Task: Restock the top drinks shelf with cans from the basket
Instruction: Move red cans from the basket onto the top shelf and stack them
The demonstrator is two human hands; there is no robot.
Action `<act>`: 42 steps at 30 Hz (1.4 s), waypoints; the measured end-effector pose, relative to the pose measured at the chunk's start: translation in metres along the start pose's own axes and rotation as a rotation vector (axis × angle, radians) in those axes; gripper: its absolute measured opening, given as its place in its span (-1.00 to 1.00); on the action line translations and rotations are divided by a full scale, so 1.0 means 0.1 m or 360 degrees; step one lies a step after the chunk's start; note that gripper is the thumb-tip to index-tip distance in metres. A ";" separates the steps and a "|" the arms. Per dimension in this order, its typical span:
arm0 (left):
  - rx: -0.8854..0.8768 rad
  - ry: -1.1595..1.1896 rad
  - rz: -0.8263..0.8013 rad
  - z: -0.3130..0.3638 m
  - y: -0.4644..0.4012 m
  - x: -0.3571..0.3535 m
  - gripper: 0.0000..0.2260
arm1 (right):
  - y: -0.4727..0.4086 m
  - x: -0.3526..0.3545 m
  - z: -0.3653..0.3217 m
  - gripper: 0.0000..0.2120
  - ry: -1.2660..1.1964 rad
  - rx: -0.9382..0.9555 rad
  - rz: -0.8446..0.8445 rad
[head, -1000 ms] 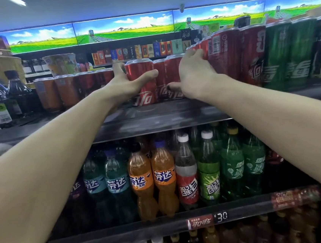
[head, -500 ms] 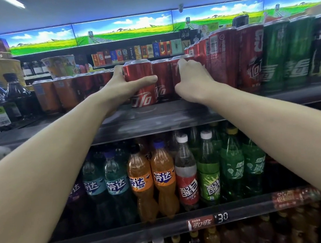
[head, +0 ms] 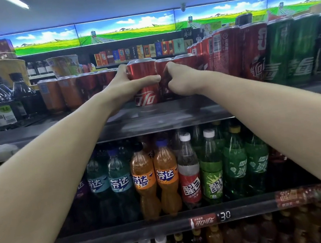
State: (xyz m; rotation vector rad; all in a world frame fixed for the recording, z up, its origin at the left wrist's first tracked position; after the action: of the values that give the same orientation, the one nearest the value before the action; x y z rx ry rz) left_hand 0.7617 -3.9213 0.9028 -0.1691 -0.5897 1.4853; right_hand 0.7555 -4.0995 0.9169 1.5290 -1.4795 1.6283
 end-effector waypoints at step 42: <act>0.0223 0.0016 -0.0159 0.17 0.10 -0.31 -0.73 | 0.23 0.00 0.05 -0.44 -0.0457 0.0017 0.0129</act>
State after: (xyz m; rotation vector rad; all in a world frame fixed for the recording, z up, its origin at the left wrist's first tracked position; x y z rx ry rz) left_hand 0.7462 -3.9539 0.9047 -0.0373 -0.4775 1.4225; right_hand 0.7374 -4.1118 0.9071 1.7893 -1.7025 1.5101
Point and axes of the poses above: each hand's wrist, its own y-axis away from the middle knuckle, its own x-axis out of the back of the hand, z = x × y, the point moved 3 cm from there along -y, towards the middle knuckle, and after that the axes turned 11 degrees about y, right-handed, at the moved point
